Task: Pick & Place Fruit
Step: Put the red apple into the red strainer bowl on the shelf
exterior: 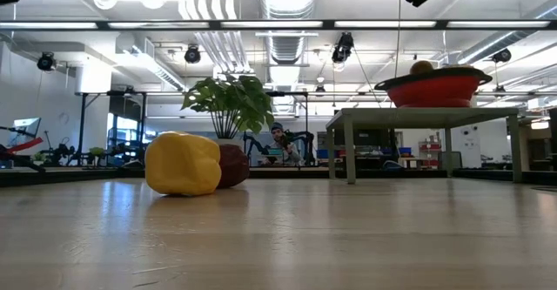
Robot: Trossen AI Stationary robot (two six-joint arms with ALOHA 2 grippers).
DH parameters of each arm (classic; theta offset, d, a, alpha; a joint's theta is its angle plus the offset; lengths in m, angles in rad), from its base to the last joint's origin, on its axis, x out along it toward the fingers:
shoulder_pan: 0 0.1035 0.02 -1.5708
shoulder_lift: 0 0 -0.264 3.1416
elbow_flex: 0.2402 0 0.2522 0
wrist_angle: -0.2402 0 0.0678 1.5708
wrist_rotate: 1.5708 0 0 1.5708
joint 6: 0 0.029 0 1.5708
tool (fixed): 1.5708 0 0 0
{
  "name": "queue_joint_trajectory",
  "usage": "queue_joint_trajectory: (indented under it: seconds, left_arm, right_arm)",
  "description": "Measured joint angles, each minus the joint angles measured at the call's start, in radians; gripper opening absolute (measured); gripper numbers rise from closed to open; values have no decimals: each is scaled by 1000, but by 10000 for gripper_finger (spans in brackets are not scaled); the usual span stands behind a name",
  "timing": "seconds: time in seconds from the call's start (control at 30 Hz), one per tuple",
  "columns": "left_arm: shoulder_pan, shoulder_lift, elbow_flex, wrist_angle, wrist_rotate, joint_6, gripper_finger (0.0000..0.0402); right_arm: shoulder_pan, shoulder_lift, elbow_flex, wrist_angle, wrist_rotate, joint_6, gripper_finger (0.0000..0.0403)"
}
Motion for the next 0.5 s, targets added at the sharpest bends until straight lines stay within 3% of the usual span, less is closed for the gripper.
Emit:
queue_joint_trajectory:
  seconds: [0.23, 0.5]
  left_arm:
    - [0, 74, 0, -6, 60, -81, 389]
    - [0, 149, 2, -2, 59, -108, 389]
  right_arm:
    - [0, 0, 1, 0, 0, 0, 237]
    - [0, 0, 1, 0, 23, 0, 251]
